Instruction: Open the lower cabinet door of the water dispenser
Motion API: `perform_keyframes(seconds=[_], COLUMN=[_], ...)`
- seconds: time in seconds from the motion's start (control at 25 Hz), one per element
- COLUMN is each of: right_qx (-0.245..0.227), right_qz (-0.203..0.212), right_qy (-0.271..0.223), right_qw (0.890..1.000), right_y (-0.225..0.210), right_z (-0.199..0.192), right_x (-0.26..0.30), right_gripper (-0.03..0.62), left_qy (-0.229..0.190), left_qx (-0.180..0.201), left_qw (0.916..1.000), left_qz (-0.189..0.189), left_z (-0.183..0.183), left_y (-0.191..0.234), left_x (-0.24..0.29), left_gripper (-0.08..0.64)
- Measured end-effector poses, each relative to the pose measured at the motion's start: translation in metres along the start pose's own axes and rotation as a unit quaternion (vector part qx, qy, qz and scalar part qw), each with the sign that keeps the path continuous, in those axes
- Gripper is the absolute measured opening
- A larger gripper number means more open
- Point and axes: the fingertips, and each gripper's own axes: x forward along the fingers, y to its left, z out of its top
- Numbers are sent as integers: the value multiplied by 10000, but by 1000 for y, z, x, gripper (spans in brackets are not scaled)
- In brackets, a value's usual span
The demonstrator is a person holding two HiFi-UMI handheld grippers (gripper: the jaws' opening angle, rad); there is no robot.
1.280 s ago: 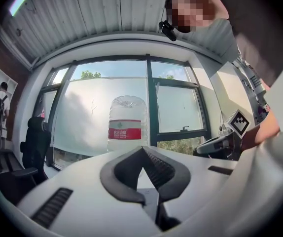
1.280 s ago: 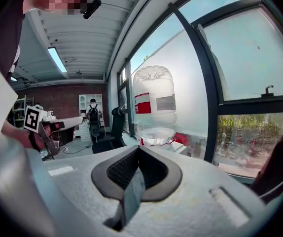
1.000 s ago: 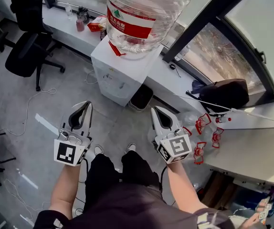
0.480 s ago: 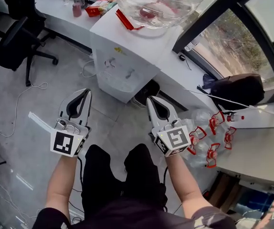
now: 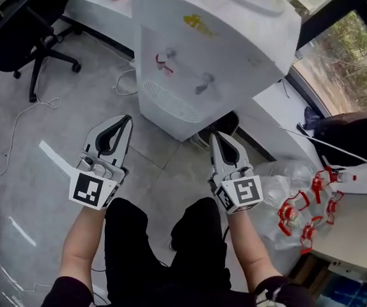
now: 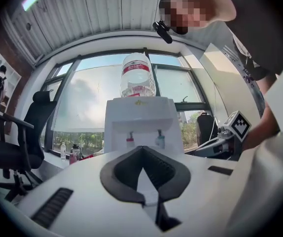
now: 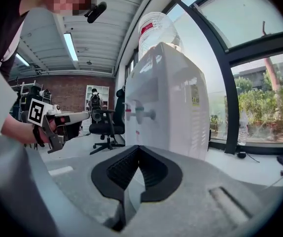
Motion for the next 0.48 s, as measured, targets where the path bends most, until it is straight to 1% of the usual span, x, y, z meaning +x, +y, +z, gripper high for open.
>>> perform_keyframes(seconds=[0.12,0.2,0.28,0.36,0.48], right_qx=[-135,-218,-287,-367,-373], right_qz=[37,-90,-207,-215,-245], right_qy=[-129,-182,-250,-318,-426], right_qw=[9998,9996,9991,9986,9981], right_y=[-7,-15,-24,-30,-37], right_z=[-32,-57,-83,-107,-138], right_x=[13,16,16,17,23], right_gripper=[5,5,5,5,5], left_qy=[-45,-93,-176,-234,-277], left_qx=[-9,63,52,27,194], left_qw=[10000,9999,9998,9997,9994], left_qz=[24,46,8,-65,-120], left_z=[-36,-60,-83,-106,-135], left_y=[5,6,3,-3,-5], left_x=[6,8,9,8,4], left_gripper=[6,6,6,6,6])
